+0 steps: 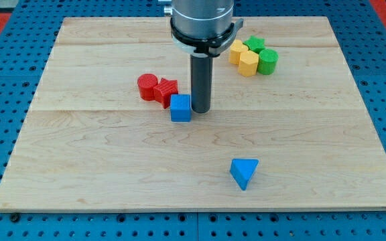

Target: Move the blue cube to the right of the red star

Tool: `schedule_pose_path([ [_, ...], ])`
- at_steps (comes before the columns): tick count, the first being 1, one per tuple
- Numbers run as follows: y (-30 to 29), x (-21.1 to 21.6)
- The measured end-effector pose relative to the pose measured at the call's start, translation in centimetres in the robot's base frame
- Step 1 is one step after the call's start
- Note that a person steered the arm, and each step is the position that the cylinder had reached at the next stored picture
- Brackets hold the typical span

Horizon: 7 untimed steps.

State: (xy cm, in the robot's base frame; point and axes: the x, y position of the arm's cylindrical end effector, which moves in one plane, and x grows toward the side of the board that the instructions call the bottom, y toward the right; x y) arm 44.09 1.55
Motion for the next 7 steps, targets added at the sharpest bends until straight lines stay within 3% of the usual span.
schedule_pose_path([
  [1, 1.2, 4.5],
  [2, -4.2, 6.4],
  [4, -4.5, 0.2],
  [7, -4.1, -0.5],
])
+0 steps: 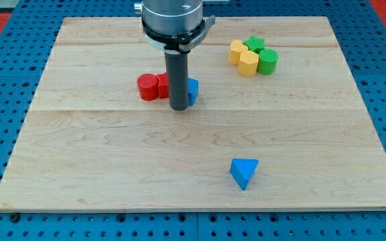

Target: Move the blue cube to the right of the red star

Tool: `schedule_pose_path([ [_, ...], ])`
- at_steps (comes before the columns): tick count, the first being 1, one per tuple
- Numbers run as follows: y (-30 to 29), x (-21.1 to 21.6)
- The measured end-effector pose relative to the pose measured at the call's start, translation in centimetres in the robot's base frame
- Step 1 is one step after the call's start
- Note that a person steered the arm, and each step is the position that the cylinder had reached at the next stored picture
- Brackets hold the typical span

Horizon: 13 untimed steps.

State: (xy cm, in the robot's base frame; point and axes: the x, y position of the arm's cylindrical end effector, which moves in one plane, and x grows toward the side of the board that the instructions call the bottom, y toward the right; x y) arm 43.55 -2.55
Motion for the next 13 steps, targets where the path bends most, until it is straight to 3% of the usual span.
schedule_pose_path([
  [2, 12.4, 1.4],
  [5, 21.7, 1.4],
  [13, 24.4, 5.6],
])
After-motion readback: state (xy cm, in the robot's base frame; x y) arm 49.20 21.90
